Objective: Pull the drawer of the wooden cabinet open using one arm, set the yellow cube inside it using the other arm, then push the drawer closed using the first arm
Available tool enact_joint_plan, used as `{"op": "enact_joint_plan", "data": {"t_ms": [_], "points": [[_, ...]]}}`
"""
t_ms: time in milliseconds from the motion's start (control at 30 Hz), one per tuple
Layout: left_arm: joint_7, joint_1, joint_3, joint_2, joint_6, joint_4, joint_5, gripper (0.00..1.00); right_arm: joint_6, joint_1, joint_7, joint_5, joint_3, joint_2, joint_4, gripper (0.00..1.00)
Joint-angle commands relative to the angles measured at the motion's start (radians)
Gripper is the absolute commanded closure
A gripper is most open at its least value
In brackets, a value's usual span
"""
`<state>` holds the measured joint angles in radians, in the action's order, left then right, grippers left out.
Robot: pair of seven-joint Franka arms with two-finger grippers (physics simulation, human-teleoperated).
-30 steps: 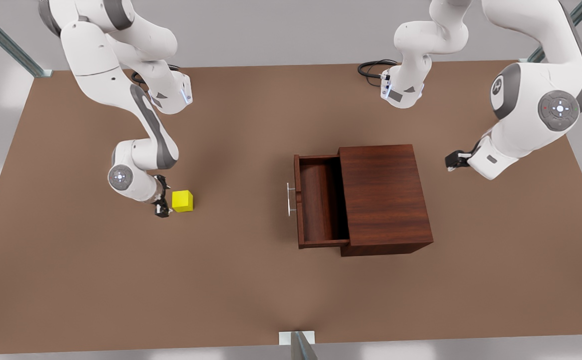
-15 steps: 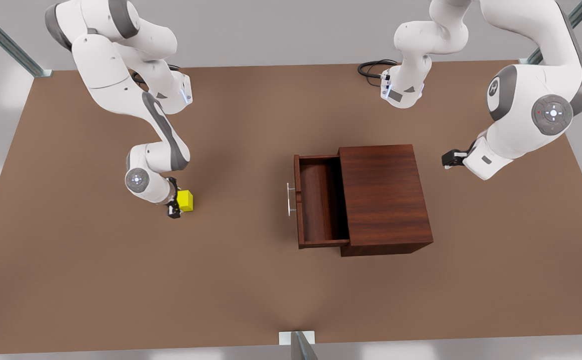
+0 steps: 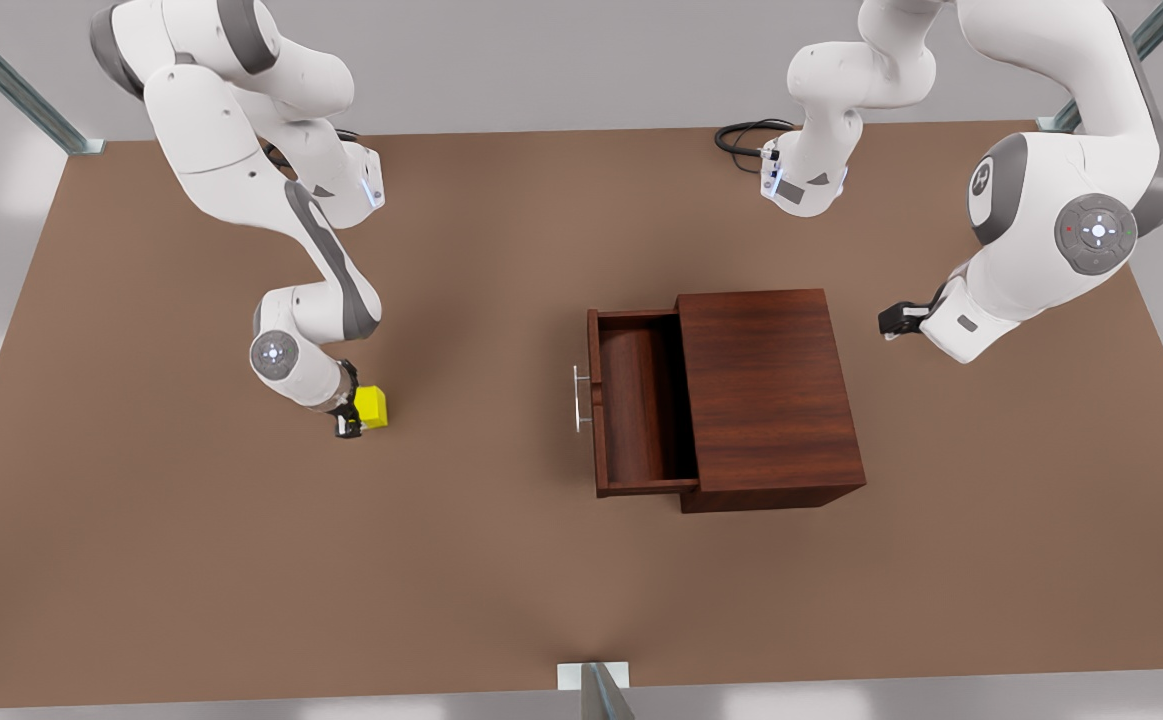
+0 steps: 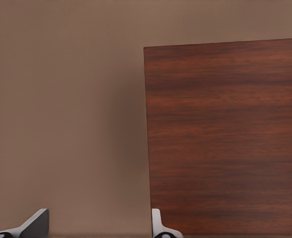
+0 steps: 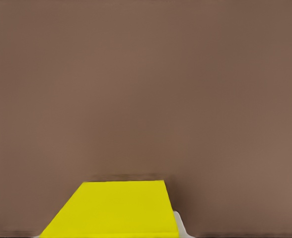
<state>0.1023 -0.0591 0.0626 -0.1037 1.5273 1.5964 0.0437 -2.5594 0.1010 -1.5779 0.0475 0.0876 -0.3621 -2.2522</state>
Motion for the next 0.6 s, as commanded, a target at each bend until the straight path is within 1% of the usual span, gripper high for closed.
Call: {"op": "enact_joint_plan", "data": {"t_ms": [0, 67, 200, 267, 367, 567], "points": [[0.016, 0.001, 0.000, 0.001, 0.001, 0.000, 0.001, 0.00, 0.011, 0.000, -0.037, 0.002, 0.009, 0.021, 0.003, 0.38], [0.016, 0.001, 0.000, 0.001, -0.001, 0.000, 0.001, 0.00, 0.042, 0.000, -0.047, 0.031, 0.024, 0.061, 0.013, 0.38], [0.016, 0.001, 0.000, 0.001, 0.000, 0.000, 0.001, 0.00, 0.200, 0.000, -0.079, 0.068, 0.057, 0.101, 0.102, 0.38], [0.014, 0.002, -0.001, 0.002, -0.004, 0.000, -0.001, 0.00, 0.272, 0.000, -0.099, 0.072, 0.064, 0.103, 0.171, 0.38], [0.016, 0.001, 0.000, 0.002, -0.006, 0.000, -0.001, 0.00, 0.429, 0.014, -0.145, 0.098, 0.072, 0.091, 0.321, 0.38], [0.028, -0.004, 0.005, 0.002, -0.004, 0.002, -0.001, 0.00, 0.600, 0.101, -0.326, 0.127, 0.073, 0.012, 0.585, 0.38]]}}
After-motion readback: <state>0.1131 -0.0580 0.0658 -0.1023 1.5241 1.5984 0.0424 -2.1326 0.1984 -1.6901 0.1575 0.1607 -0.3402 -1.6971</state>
